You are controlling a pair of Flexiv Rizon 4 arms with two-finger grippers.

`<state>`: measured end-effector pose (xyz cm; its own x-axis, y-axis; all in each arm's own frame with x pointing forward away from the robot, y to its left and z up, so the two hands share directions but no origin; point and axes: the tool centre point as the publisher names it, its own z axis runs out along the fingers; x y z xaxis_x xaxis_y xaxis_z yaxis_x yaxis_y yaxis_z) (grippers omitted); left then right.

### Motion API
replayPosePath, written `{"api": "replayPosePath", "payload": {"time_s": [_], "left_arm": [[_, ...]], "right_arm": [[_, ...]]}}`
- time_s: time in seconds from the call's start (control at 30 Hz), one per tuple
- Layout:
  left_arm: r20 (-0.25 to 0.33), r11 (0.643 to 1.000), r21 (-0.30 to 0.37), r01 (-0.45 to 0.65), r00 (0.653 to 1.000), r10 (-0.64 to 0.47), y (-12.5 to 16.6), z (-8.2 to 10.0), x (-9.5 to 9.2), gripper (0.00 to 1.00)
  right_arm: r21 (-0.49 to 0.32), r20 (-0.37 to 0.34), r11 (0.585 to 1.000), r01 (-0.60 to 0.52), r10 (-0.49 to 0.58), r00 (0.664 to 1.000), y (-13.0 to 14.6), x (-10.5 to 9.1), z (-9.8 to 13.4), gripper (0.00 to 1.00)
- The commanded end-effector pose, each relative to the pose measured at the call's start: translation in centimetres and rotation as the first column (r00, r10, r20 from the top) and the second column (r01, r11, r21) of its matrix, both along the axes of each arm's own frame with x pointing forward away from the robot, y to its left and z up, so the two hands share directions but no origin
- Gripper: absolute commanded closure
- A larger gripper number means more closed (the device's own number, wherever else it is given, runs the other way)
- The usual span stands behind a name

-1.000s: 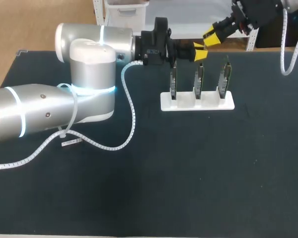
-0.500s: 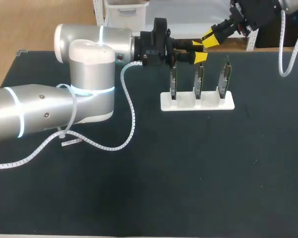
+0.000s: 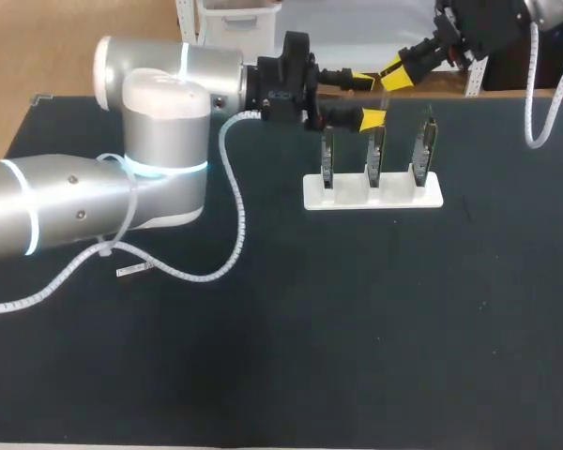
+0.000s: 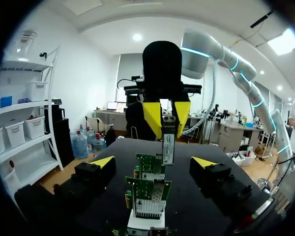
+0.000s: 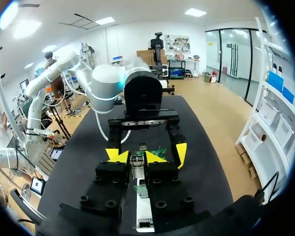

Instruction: Pick up the optical module with the left hand, and insert it into the network port with the right hand.

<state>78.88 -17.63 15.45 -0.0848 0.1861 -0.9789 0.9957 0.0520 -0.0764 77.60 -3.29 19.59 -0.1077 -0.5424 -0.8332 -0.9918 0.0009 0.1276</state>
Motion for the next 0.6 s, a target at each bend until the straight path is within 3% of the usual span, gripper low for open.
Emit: {"api": "replayPosePath", "payload": {"time_s": [0.03, 0.27, 0.43, 0.6], "left_arm": [[0.025, 0.996, 0.091, 0.023, 0.999, -0.025, 0.6, 0.0, -0.1, 0.0], [0.068, 0.981, 0.189, 0.032, 0.997, -0.046, 1.5, -0.6, -0.3, 0.0], [0.099, 0.952, 0.303, 0.045, 0.992, -0.079, 1.6, -1.7, -0.5, 0.0], [0.071, 0.93, 0.362, 0.067, 0.993, -0.099, 1.6, -2.1, -1.0, 0.0]], "right_arm": [[0.004, 0.004, 1.0, 0.002, -0.002, 1.0, -0.1, -0.1, 0.0, 1.0], [0.007, 0.003, 1.0, 0.008, -0.008, 1.0, -0.2, 0.1, -0.2, 1.0], [0.007, 0.002, 1.0, 0.008, -0.008, 1.0, -0.3, 0.2, -0.2, 1.0], [0.005, 0.003, 1.0, 0.011, -0.011, 1.0, -0.4, 0.2, -0.3, 1.0]]}}
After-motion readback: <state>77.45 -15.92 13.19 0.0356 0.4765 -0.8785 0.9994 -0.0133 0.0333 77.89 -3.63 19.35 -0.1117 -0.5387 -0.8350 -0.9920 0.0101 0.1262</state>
